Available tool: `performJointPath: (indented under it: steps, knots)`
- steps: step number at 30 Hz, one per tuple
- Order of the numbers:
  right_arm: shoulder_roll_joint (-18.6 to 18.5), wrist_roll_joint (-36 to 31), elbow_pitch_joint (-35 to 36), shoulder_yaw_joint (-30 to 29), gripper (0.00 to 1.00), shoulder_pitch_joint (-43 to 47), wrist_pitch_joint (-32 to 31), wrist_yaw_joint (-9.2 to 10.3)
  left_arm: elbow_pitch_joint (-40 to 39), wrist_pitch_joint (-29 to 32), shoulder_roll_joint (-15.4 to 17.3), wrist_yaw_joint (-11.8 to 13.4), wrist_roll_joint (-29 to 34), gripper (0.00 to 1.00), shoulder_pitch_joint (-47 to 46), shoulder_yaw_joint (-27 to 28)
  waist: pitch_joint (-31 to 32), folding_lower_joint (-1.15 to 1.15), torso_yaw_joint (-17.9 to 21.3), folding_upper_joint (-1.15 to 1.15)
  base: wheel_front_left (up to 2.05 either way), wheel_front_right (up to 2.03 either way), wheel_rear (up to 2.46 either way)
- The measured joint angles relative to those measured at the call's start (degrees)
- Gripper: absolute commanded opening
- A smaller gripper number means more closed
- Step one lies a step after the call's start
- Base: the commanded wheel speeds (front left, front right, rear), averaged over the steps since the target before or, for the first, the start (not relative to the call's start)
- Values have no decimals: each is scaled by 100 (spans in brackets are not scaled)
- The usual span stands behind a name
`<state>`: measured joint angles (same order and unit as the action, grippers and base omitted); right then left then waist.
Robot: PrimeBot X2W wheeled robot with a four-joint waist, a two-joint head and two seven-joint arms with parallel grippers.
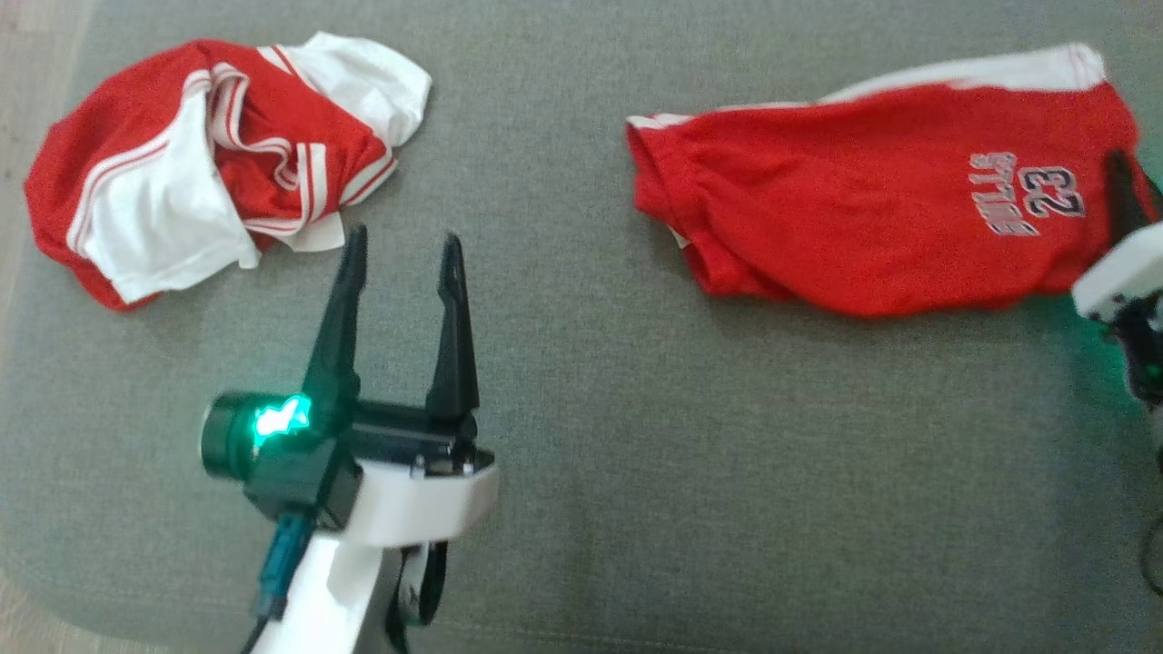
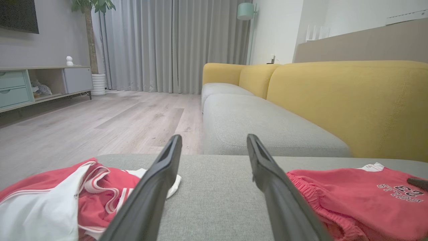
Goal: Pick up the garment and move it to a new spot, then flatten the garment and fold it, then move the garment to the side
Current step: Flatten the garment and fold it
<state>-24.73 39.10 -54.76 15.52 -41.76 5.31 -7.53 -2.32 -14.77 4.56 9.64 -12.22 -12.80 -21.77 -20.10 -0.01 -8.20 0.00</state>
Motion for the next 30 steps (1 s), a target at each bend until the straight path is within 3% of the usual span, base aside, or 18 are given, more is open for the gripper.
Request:
performJointPath:
  steps: [8, 11, 17, 26, 27, 28, 30]
  knots:
    - [-878, -137, -368, 119, 0, 347, 185, 0, -144, 1, -64, -197, 174, 100, 373, 47, 377, 0, 108, 0, 0, 0, 0]
    - [-1040, -205, -349, 116, 0, 372, 254, 0, -145, 0, -111, -265, 199, 100, 374, 64, 449, 0, 170, 0, 0, 0, 0]
    - [-947, -238, 457, 342, 0, 161, 299, 0, 8, 1, -137, -371, 215, 100, 408, 48, 627, 1, 258, 0, 0, 0, 0]
    - [-2, -221, 2553, 1229, 0, 520, -482, 0, 125, 1, -147, -460, 215, 100, 584, -36, 865, 1, 124, 0, 0, 0, 0]
    - [129, -220, 2665, 1246, 24, 643, -532, 0, 129, 1, -147, -460, 215, 100, 598, -35, 880, 1, 95, 0, 0, 0, 0]
    - [267, -220, 2730, 1247, 100, 768, -572, 0, 134, 1, -148, -460, 214, 100, 606, -36, 897, 1, 69, 0, 0, 0, 0]
    - [559, -200, 2838, 1239, 100, 1052, -583, 0, 165, 1, -148, -460, 213, 100, 612, -37, 943, 1, 17, 0, 0, 0, 0]
